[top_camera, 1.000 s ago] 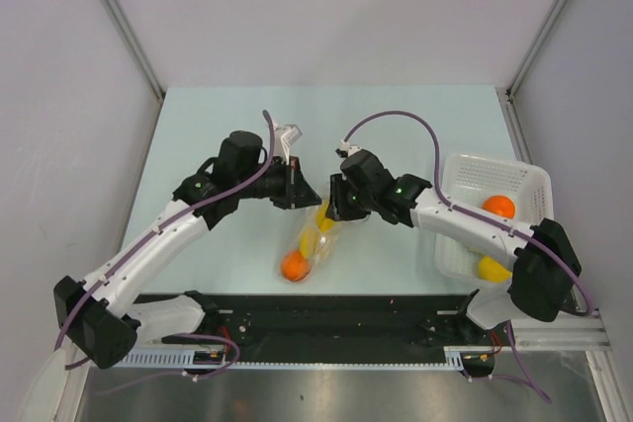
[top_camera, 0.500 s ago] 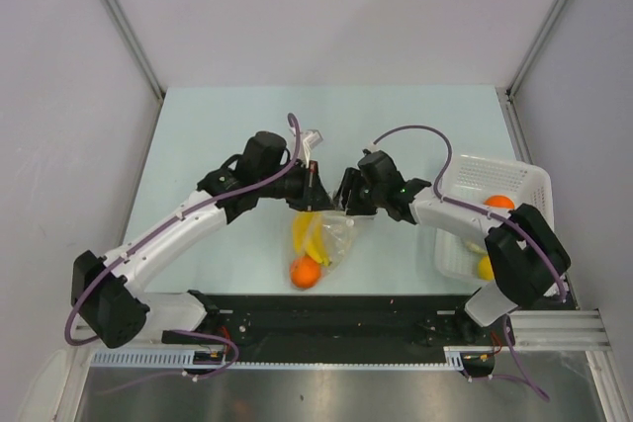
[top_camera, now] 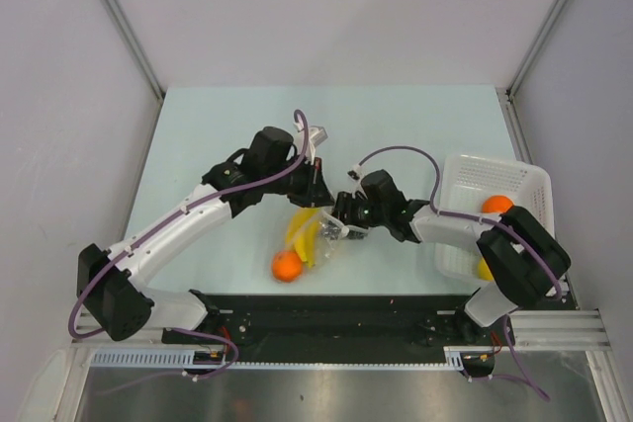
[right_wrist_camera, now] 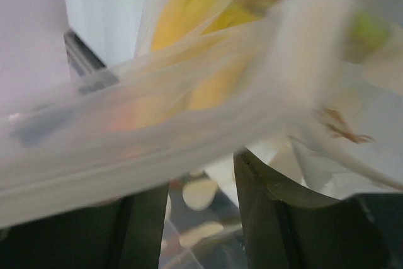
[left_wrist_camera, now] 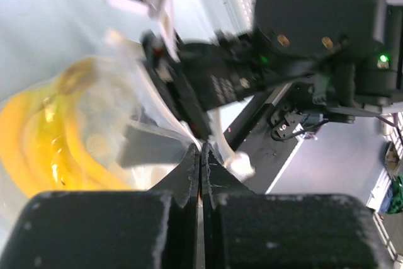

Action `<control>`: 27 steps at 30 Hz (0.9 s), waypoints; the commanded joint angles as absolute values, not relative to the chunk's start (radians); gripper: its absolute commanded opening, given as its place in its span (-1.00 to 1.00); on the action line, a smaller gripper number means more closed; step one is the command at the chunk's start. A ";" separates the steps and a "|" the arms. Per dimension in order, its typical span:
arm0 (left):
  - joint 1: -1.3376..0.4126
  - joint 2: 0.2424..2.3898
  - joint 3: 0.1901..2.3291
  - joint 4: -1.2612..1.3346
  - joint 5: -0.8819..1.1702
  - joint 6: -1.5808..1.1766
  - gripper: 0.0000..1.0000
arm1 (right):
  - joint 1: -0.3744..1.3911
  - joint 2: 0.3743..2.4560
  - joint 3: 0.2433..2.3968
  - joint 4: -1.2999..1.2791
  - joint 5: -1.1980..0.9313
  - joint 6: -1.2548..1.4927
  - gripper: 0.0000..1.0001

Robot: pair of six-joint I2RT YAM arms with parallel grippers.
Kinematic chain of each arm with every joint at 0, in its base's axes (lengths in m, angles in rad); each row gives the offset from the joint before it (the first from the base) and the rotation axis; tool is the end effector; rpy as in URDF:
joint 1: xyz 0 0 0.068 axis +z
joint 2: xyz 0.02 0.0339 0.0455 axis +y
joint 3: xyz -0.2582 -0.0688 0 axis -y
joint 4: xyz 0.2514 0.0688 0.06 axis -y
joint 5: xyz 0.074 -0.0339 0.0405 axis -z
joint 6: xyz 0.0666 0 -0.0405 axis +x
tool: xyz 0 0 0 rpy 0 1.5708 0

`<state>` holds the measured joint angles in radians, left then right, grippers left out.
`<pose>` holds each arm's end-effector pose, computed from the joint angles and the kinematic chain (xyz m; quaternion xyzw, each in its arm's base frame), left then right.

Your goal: Open the zip-top bag and remove the fake food

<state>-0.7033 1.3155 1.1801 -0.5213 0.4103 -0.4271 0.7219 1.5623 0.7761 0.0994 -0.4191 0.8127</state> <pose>0.2261 -0.2266 0.3064 0.2100 0.8578 -0.3858 0.2669 0.2389 0.2464 0.1507 -0.0488 0.8873 0.4258 0.1706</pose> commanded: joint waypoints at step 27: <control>-0.782 1.355 1.172 -0.422 0.416 -0.406 -1.00 | 0.756 1.707 0.683 0.660 -0.705 0.948 0.37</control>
<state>-0.7731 1.3605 1.1698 -0.4835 0.4076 -0.4320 0.7181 1.6756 0.6861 0.5030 -0.5655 0.9401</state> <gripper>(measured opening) 0.004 0.683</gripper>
